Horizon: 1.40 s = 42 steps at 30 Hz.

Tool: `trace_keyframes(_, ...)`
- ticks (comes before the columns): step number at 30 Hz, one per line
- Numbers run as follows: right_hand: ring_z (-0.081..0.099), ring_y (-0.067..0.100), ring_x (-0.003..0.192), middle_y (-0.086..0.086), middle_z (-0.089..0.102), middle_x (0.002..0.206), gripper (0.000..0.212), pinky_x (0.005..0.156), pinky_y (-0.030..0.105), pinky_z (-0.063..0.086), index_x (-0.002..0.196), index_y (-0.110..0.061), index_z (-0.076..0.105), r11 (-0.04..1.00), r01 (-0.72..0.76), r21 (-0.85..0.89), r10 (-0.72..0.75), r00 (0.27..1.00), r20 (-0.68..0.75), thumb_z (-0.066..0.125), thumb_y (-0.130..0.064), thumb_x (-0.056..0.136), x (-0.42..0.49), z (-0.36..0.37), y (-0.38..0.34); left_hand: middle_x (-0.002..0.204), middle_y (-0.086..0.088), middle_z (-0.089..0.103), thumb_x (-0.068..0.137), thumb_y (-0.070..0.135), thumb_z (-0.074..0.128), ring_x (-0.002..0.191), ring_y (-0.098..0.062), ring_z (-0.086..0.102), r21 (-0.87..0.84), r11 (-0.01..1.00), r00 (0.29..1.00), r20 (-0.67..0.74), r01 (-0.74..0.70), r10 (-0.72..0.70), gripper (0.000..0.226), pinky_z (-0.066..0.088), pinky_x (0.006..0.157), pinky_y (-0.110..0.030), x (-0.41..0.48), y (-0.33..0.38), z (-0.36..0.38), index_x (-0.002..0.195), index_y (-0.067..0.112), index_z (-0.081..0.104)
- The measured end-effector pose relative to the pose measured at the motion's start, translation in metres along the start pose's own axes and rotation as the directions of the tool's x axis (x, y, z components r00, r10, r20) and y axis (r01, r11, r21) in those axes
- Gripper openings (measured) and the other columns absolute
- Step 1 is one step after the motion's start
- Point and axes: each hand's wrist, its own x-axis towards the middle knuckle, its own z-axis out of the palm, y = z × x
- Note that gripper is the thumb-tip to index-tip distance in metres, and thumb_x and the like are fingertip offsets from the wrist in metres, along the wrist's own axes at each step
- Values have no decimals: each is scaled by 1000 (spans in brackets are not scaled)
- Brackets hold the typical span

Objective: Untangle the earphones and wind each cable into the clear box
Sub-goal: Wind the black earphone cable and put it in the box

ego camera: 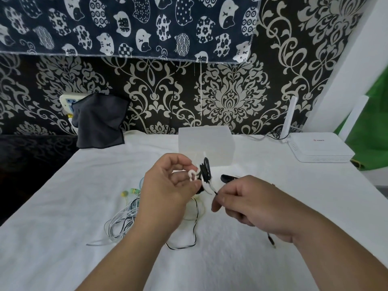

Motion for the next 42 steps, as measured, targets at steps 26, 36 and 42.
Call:
trace_keyframes(26,24,37,62,22,32,64,22,51,44,20,45,-20,46,941,336,42,-331,939,-94,55,-26,64,-20,-25,-18,88,-14,64,77,-19,62,69,-23,62,-327,895,947,3,305,-321,31,52,62,-28,9,-6,-8,98,4,62)
trace_keyframes(36,23,39,65,26,29,67,26,56,49,24,53,-11,36,975,202,-91,-190,974,125,51,-25,68,-12,-10,-9,74,-7,67,84,-16,57,60,-15,65,-445,836,932,-6,321,-361,27,56,56,-23,12,-5,-11,105,2,60)
trace_keyframes(42,23,34,62,22,29,64,26,57,45,20,55,-10,39,977,209,-46,-198,962,186,48,-20,77,-15,-6,-18,83,-4,69,76,-13,74,67,-13,65,-60,987,986,-72,148,-152,32,52,62,-19,5,-9,-3,99,9,68)
